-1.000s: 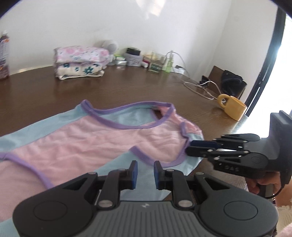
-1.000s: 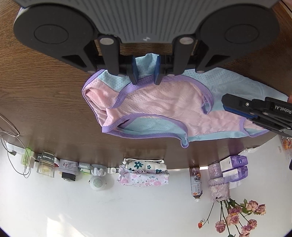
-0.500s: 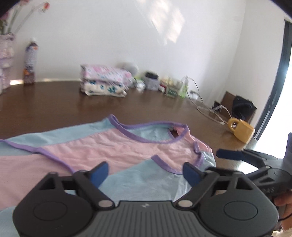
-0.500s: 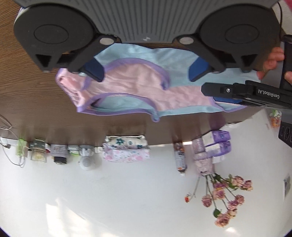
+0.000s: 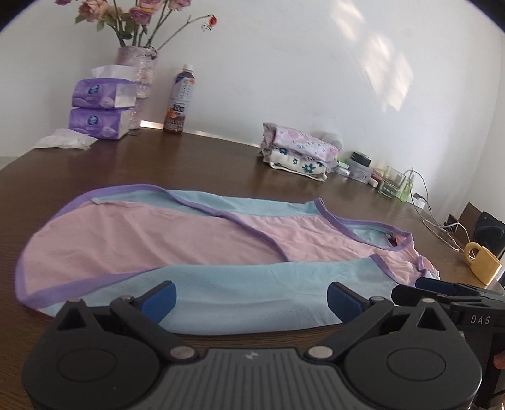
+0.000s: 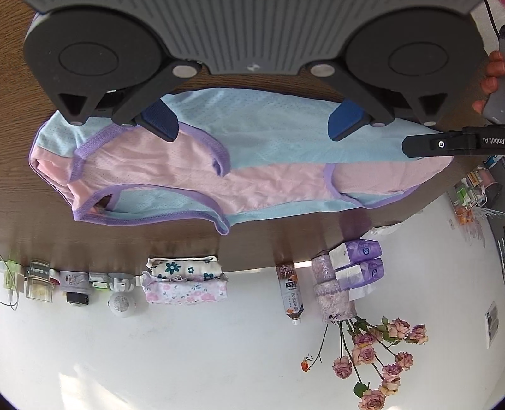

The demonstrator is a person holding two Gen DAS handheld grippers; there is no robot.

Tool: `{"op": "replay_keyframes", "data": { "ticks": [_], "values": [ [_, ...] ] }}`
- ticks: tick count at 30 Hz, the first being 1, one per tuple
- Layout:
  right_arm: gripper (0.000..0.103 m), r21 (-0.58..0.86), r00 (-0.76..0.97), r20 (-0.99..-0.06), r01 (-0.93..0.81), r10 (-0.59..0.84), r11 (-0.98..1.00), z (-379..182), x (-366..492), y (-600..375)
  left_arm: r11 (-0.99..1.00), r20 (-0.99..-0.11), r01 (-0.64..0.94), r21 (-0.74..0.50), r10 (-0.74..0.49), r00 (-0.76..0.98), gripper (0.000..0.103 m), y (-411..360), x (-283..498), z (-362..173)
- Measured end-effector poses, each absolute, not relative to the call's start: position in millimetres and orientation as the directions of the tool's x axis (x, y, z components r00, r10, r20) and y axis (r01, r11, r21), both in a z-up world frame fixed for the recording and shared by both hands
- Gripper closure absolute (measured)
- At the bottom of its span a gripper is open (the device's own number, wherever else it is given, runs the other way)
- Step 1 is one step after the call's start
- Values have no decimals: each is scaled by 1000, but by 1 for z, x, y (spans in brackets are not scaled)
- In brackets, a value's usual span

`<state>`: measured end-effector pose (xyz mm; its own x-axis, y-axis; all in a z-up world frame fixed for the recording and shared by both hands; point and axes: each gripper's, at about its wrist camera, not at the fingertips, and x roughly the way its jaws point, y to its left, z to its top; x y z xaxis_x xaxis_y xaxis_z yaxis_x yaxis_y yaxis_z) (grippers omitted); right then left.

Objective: Fold clothes

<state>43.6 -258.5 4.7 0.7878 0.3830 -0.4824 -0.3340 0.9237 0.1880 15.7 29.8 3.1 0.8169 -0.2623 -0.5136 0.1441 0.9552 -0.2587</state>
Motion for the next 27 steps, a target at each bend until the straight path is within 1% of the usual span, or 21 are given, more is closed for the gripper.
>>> {"op": "replay_keyframes", "data": {
  "ticks": [9,13,17,21,24,27],
  "values": [
    [0,216,781,-483,-332,396,918,12,48,-252,944,-496,163,-287,-292,818,1,38,13,6],
    [0,233,771,-484,-341,413,911,18,54,-253,946,-500,150,-288,-282,819,1,43,17,11],
    [0,245,765,-457,-383,454,891,41,73,-261,941,-508,196,-275,-316,802,1,52,37,31],
    [0,177,787,-412,-426,460,887,74,109,-267,939,-532,241,-245,-338,776,1,61,73,60],
    [0,94,766,-447,-473,462,876,93,144,-263,948,-570,257,-187,-317,758,1,65,110,73],
    [0,32,706,-527,-539,473,841,99,184,-251,958,-619,264,-113,-276,735,2,68,148,79]
  ]
}}
